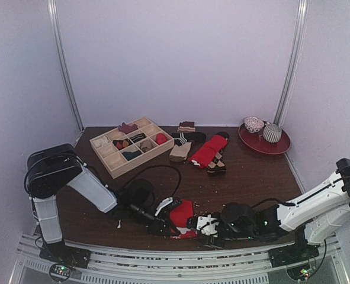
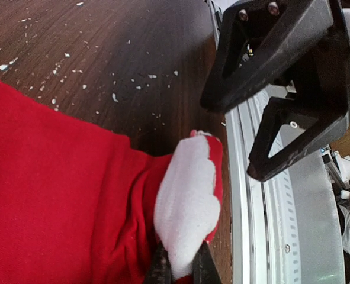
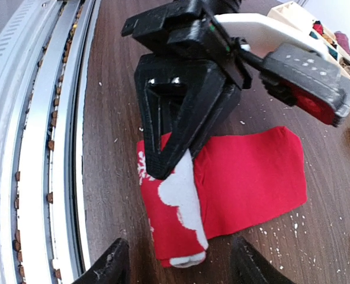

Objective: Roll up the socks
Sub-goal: Roll the sock at the center of the board.

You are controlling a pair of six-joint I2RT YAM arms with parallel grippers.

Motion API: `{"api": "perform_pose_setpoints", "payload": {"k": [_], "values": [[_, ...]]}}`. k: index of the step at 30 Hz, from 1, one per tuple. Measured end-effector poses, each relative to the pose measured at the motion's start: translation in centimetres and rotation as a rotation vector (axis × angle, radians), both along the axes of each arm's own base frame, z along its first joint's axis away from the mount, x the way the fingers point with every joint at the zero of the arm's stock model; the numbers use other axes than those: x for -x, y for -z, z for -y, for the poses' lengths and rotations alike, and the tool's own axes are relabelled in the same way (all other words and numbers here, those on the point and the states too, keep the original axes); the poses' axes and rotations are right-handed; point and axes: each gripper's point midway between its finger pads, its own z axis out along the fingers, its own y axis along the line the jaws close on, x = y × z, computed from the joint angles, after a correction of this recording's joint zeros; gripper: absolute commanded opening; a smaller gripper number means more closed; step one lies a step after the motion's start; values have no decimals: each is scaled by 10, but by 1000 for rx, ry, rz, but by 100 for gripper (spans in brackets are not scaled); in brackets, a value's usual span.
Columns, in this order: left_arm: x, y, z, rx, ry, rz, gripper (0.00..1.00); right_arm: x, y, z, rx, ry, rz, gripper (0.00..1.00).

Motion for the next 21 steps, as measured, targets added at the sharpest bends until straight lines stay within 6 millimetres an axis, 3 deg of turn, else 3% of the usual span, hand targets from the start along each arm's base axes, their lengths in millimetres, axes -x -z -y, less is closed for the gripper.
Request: {"api": "perform_pose_setpoints", "payload": {"k": [5,10,14,18,21], "values": [[0,0,0,0,-2,-1,0,2,13,-8,55,-41,30,57],[0,0,0,4,-1,1,0,0,21,-14,79,-49,34,49],[1,0,-1,5,0,1,0,0,32,-15,105,-45,21,28],[1,-1,-1,9,3,3,0,-2,40,-16,116,-25,0,18],[1,-3,-2,13,9,20,23,-3,38,-18,105,-17,-18,17]]}}
